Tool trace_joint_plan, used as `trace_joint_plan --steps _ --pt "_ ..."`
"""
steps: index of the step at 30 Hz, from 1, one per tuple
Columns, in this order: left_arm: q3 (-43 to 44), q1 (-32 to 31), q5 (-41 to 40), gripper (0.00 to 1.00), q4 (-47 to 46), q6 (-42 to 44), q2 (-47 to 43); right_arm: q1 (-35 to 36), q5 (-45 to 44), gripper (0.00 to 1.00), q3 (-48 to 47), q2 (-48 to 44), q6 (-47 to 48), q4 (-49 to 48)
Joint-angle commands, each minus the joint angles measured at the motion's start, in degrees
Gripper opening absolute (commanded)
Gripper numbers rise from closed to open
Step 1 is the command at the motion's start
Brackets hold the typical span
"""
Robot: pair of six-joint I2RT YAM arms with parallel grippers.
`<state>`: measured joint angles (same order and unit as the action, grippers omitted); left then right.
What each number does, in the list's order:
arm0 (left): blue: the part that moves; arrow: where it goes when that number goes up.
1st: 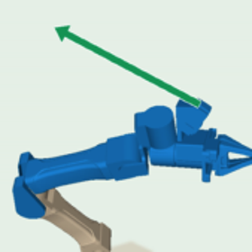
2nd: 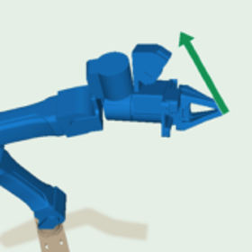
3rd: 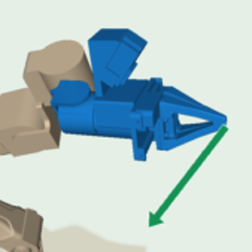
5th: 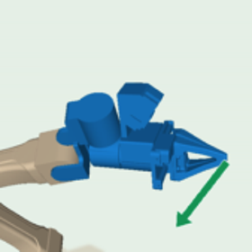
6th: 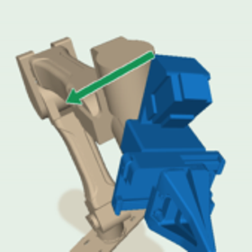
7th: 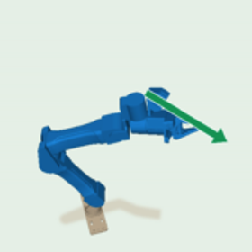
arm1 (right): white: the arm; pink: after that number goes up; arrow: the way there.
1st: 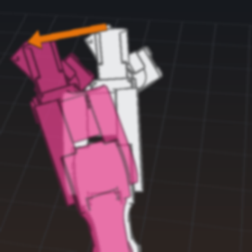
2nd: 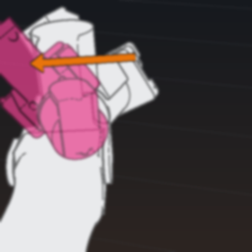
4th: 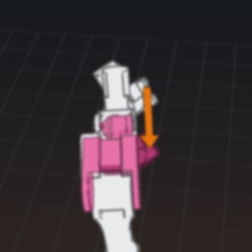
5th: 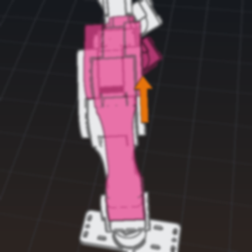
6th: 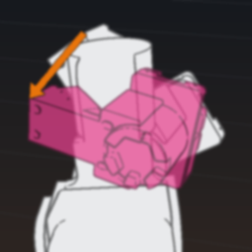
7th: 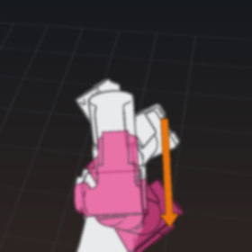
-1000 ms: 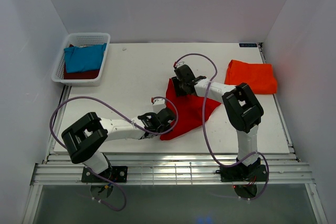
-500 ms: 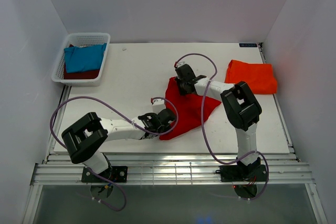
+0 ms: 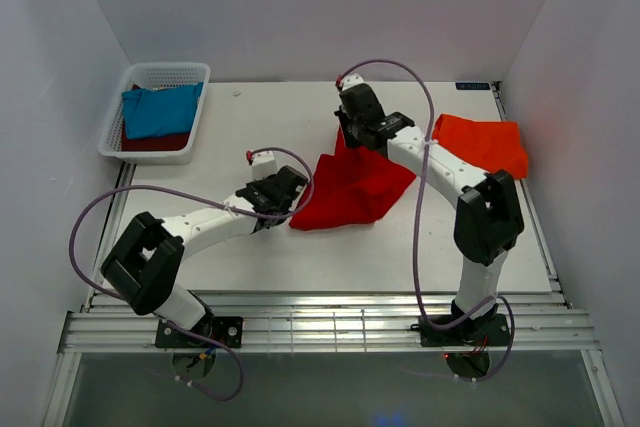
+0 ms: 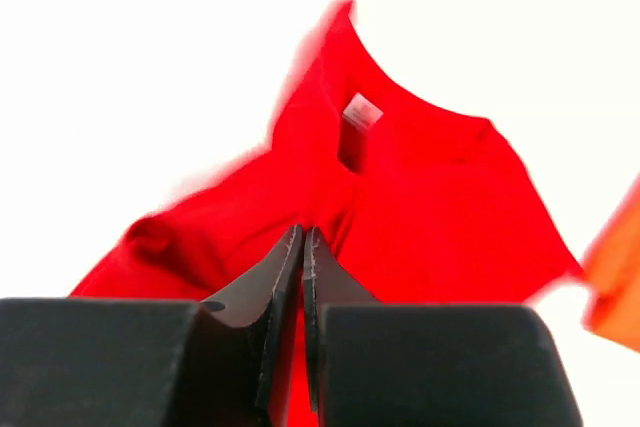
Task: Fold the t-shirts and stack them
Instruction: Flatten the tshirt out
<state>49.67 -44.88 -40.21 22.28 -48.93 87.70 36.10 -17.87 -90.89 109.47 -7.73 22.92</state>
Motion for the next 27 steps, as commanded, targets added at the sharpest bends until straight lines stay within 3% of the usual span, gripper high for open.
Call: trace_joint_plan --steps 1,6,16,22,27 --pt "4.1 3.9 -6.5 0.00 -2.1 8.5 -4.8 -0.1 -4.4 0.08 -5.7 -10.7 2.3 2.3" --pt "9.5 5.2 -4.5 0.00 -4.3 13.4 -3.6 0.0 -3.5 0.08 -5.4 -17.3 2.5 4.5" --pt "13.0 3.9 11.4 0.00 -10.6 11.0 -3.3 2.0 1.2 0.08 -2.4 -22.2 1.1 6.4" --pt "11.0 0.1 15.7 0.00 -12.3 8.9 -4.7 4.7 2.7 0.08 -3.8 -20.7 -0.1 6.6" --pt "10.4 -5.9 15.0 0.00 -12.5 6.8 -5.3 8.6 0.7 0.08 -11.7 -19.6 -0.4 9.9"
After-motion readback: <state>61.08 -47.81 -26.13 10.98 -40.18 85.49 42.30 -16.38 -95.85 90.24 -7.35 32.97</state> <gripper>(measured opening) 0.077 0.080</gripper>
